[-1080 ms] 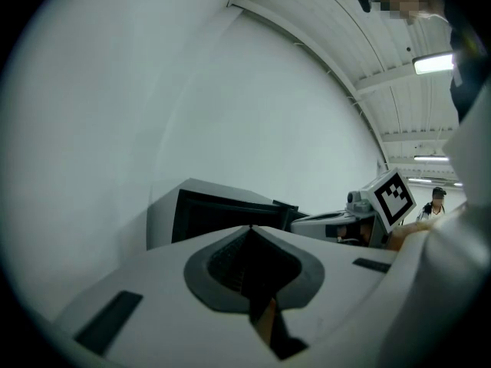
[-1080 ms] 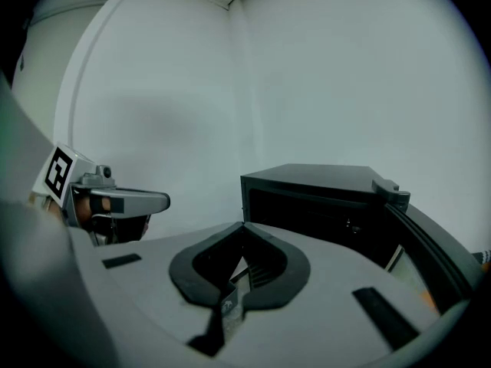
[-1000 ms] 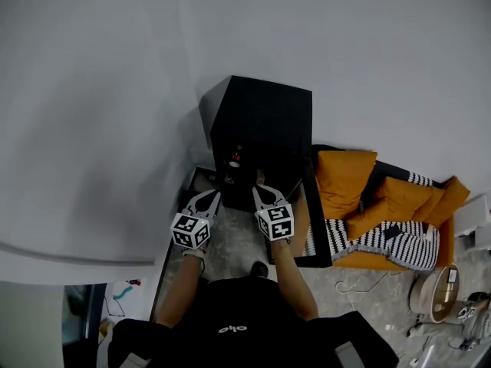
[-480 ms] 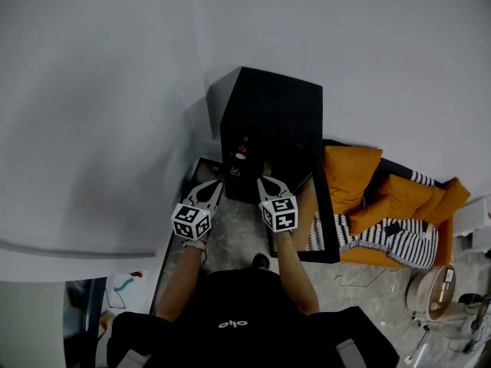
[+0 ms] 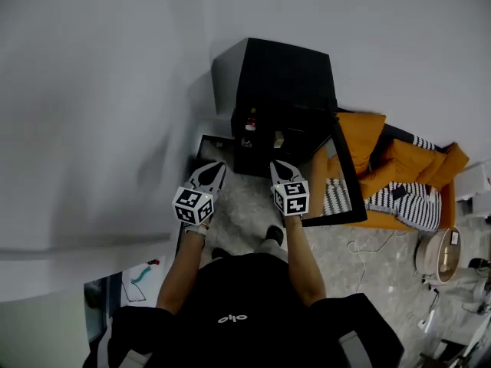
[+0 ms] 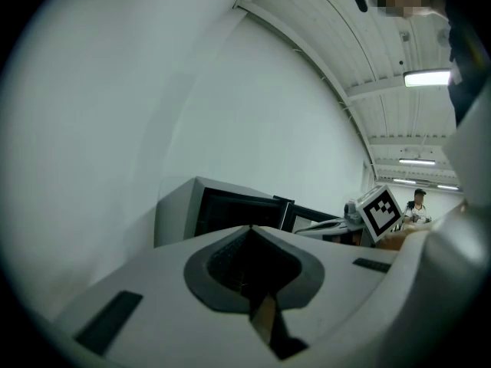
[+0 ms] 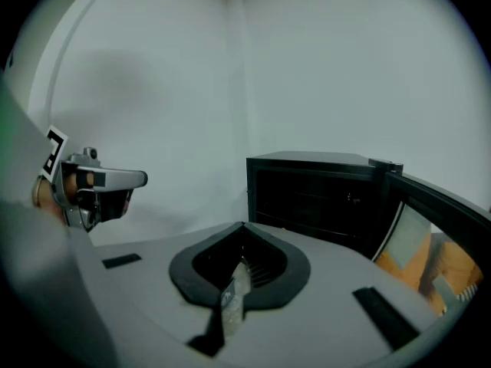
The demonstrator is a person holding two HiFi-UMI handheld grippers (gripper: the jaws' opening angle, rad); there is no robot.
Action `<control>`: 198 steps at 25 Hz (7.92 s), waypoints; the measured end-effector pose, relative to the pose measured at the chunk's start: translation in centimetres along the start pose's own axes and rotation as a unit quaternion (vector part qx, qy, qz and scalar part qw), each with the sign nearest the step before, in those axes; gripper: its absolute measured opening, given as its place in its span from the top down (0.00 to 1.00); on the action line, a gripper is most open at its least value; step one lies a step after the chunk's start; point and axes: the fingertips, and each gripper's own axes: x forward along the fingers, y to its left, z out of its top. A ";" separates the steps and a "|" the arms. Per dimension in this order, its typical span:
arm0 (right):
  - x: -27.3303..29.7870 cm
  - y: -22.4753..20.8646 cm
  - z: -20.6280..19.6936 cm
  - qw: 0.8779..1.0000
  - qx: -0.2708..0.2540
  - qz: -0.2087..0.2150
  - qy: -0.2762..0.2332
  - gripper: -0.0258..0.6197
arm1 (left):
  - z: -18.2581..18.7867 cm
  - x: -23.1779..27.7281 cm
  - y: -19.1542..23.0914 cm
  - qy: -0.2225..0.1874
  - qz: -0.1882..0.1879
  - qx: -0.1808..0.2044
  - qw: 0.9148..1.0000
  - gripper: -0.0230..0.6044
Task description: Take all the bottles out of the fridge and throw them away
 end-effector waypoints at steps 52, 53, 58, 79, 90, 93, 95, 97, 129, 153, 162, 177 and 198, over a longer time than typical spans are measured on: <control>29.5 -22.4 -22.2 0.986 0.060 -0.151 0.039 0.64 | -18.6 26.4 5.1 0.067 -0.160 0.066 0.983 0.95; 28.9 -22.1 -22.1 0.986 0.058 -0.151 0.039 0.64 | -18.4 26.1 4.9 0.067 -0.160 0.066 0.983 0.95; 23.9 -18.9 -20.1 0.986 0.052 -0.148 0.052 0.64 | -15.9 22.6 3.0 0.073 -0.158 0.061 0.983 0.95; 2.8 -2.7 -4.9 0.995 -0.011 -0.096 0.006 0.64 | -4.3 0.4 -4.5 0.049 -0.097 0.044 0.993 0.95; 6.4 7.0 -2.1 0.998 -0.064 0.005 0.001 0.64 | -3.7 -9.1 1.0 0.019 0.025 0.024 0.999 0.95; 8.1 11.8 -1.2 0.995 -0.085 0.048 -0.003 0.64 | -3.9 -12.5 3.2 0.012 0.067 0.014 0.998 0.95; 9.1 15.0 -0.8 0.992 -0.098 0.076 -0.006 0.64 | -4.1 -14.8 4.4 0.007 0.093 0.008 0.996 0.95; 9.8 17.6 -0.6 0.989 -0.109 0.099 -0.005 0.64 | -4.4 -16.9 5.5 0.003 0.117 0.001 0.993 0.95; 29.5 23.8 -17.4 0.968 -0.094 0.210 0.102 0.64 | -20.0 -13.1 18.3 0.077 0.168 -0.083 0.979 0.95; 44.4 18.4 -27.5 0.947 -0.090 0.265 0.157 0.54 | -29.4 -1.5 27.8 0.100 0.224 -0.152 0.957 0.95; 31.4 15.9 -17.6 0.965 -0.058 0.233 0.105 0.60 | -19.7 -4.7 22.5 0.068 0.211 -0.112 0.969 0.95; 10.6 17.8 -4.4 0.985 -0.054 0.161 -0.012 0.95 | -6.8 -10.5 10.3 0.005 0.139 -0.041 0.989 0.95; -5.6 11.5 -1.6 0.996 -0.020 0.057 -0.062 0.95 | -2.6 -9.3 -3.0 -0.036 0.058 -0.021 0.997 0.95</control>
